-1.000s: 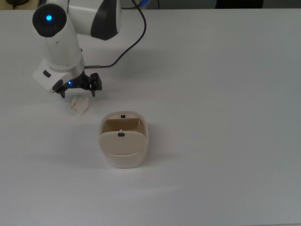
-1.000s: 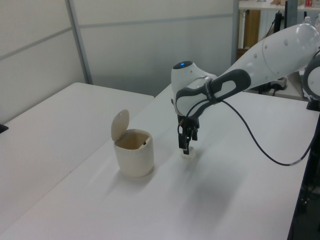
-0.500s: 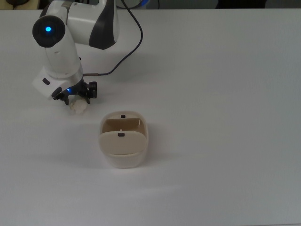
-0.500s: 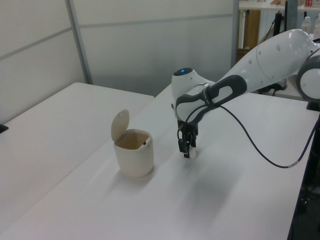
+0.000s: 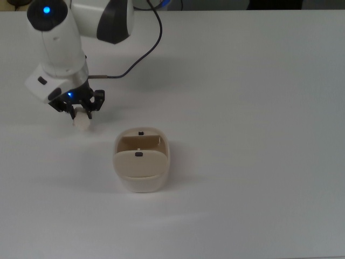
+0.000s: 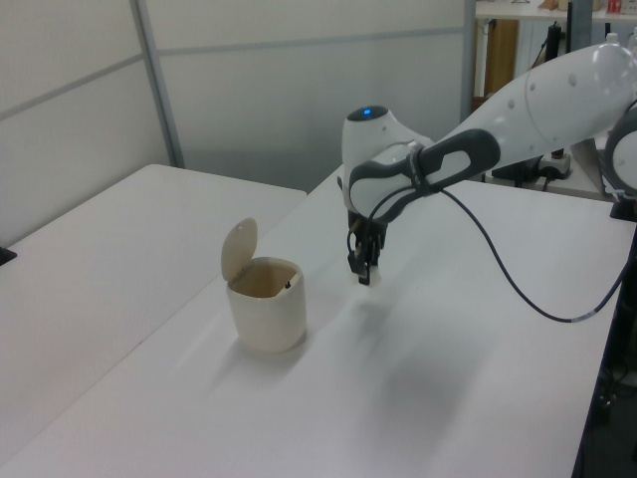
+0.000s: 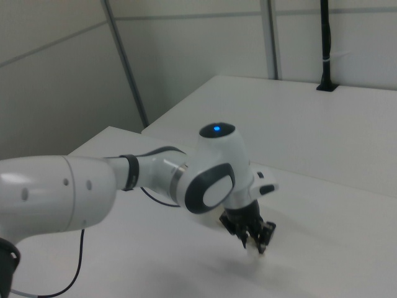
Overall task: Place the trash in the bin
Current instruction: 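Lift the paper ball and carry it over the cream bin opening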
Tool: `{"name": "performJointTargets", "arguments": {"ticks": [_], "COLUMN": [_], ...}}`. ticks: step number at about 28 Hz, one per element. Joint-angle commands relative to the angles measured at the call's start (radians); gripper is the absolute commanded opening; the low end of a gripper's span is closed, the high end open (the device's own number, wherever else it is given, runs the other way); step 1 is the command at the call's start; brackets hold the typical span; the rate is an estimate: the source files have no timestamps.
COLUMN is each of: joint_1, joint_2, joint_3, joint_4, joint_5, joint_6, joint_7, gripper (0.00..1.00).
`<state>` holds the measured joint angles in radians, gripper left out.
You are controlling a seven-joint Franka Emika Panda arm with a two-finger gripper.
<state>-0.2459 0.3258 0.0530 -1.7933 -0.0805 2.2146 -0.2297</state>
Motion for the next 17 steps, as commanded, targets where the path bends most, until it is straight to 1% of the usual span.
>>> {"name": "performJointTargets", "arguments": {"ticks": [1, 3, 6, 10, 11, 12, 17], "joint_1": [0.008, 0.011, 0.036, 0.069, 0.079, 0.098, 0.141], "joint_2": [-0.117, -0.132, -0.139, -0.132, -0.132, -0.129, -0.103], "joint_3": [0.005, 0.010, 0.022, 0.033, 0.033, 0.034, 0.034], "joint_4": [-0.031, -0.014, 0.026, 0.060, 0.060, 0.060, 0.058], "joint_5": [0.027, 0.065, 0.131, 0.162, 0.171, 0.191, 0.228], "joint_6": [0.007, 0.010, 0.016, 0.031, 0.049, 0.098, 0.215], "joint_7": [-0.007, -0.017, -0.022, -0.022, -0.022, -0.017, -0.008], "gripper": [0.39, 0.39, 0.39, 0.39, 0.39, 0.39, 0.39]}}
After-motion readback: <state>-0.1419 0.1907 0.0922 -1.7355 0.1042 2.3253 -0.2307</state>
